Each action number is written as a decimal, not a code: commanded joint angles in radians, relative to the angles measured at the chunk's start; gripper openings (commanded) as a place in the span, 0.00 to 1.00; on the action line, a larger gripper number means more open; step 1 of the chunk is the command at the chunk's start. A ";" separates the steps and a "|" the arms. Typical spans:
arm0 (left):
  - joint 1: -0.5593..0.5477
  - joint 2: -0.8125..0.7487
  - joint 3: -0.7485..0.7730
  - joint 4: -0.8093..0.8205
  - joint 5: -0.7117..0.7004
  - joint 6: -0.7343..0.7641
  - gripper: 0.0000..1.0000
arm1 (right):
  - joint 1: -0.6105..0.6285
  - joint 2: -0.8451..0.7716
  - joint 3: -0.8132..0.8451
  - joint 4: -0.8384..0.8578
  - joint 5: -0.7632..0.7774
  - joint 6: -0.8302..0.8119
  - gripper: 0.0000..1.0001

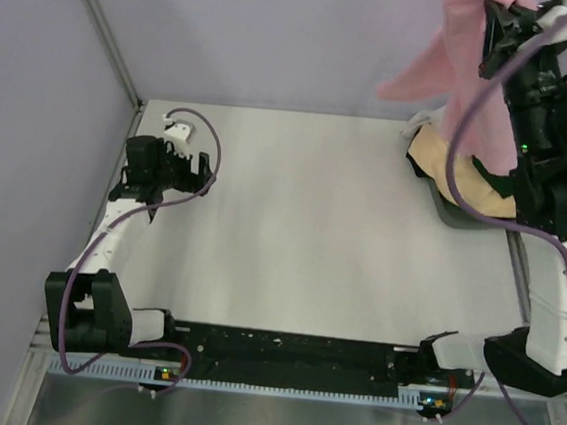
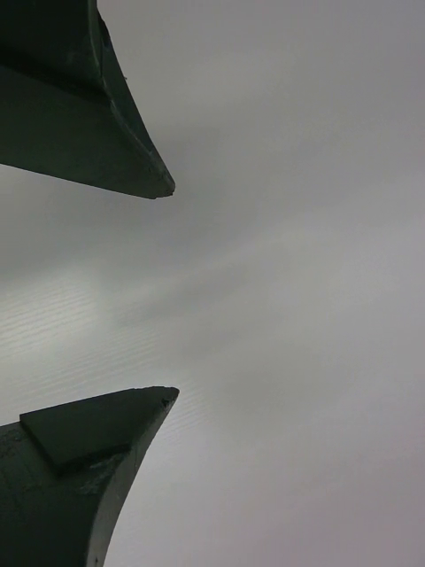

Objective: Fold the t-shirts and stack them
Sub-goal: Grab crumpled tshirt from bin with the right arm, then move the tshirt to the center of the board

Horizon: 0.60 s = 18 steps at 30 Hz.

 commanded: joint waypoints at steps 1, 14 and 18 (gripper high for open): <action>0.007 -0.024 0.082 0.045 -0.107 0.030 0.91 | 0.146 0.060 0.099 0.011 -0.266 0.041 0.00; 0.108 0.054 0.271 -0.034 -0.192 0.020 0.92 | 0.206 0.192 -0.043 0.206 -0.607 0.421 0.00; 0.108 0.028 0.243 -0.037 -0.141 0.028 0.91 | 0.191 0.239 -0.208 0.184 -0.621 0.233 0.00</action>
